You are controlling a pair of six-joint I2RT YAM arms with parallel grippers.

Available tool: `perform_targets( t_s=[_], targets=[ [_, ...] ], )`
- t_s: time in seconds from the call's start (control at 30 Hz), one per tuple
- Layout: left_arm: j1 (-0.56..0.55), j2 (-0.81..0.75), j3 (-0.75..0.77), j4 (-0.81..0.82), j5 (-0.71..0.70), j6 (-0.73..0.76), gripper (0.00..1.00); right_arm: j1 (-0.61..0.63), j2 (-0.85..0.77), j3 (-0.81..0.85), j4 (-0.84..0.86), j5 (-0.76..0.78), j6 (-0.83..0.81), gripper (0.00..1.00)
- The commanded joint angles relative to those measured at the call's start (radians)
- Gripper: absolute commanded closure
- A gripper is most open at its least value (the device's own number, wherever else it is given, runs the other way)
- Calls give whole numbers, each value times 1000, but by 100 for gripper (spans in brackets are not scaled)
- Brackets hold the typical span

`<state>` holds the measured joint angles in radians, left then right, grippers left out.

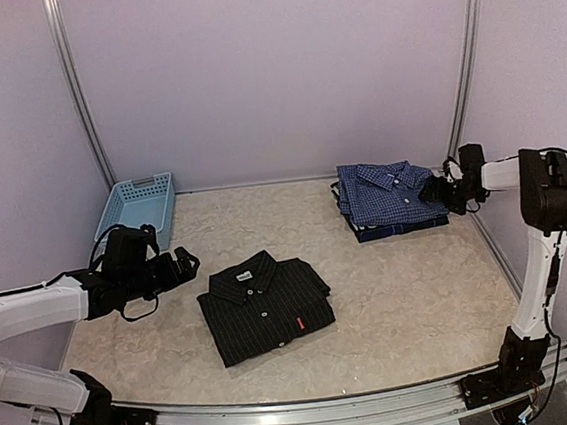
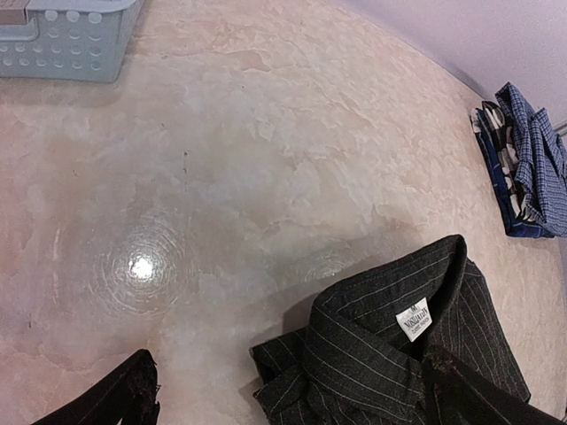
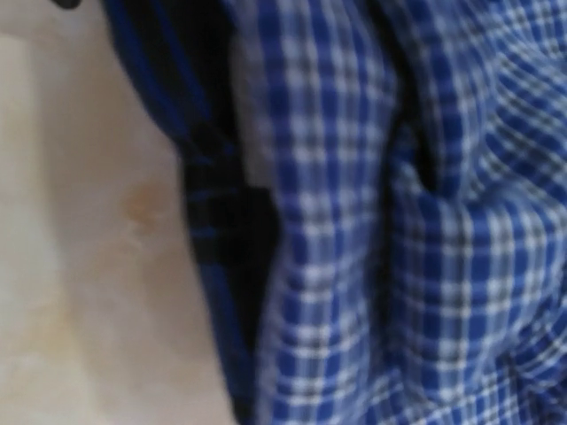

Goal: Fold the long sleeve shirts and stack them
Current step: Move the square-folded shirt to the center of the board.

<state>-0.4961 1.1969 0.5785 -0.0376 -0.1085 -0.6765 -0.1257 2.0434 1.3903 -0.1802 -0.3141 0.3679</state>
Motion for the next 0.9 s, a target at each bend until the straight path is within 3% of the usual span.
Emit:
perform_targets(
  t_s=[0.0,0.23,0.53,0.63,0.87],
  targets=[
    [2,-10,-15,11,14,-6,2,-10,46,44,22,-115,1,8],
    [3,-4,-11,16,18,-3,2,-11,39,-67,87,-190,-6,30],
    [2,6,7,13,28,4,2,-10,-65,-300,208,-262,17,84],
    [1,4,8,10,25,9,2,-7,-127,-382,212,-257,7,97],
    [2,8,3,17,28,11,2,3,-263,-495,130,-229,-49,100]
  ],
)
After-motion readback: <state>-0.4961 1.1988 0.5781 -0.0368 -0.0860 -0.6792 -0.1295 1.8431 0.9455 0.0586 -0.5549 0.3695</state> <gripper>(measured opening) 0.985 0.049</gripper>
